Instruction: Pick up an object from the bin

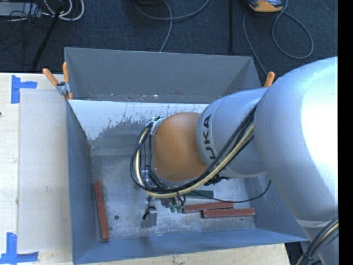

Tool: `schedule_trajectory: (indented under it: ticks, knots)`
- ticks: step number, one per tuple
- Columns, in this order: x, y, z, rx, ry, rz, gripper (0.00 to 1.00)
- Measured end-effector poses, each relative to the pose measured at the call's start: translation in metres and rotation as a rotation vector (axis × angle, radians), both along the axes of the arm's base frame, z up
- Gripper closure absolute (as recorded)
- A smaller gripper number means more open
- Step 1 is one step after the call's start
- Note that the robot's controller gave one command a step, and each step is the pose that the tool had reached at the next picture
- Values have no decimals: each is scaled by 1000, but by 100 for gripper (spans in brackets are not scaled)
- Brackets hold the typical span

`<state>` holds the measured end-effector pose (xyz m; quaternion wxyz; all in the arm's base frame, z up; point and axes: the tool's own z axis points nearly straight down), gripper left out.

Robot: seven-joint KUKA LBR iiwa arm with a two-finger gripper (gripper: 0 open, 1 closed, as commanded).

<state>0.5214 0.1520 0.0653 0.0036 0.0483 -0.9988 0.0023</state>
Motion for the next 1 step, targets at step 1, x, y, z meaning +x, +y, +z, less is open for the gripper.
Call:
schedule_trajectory:
  ticks: [1]
  knots:
    - [21,13,4,6,-8,105,0]
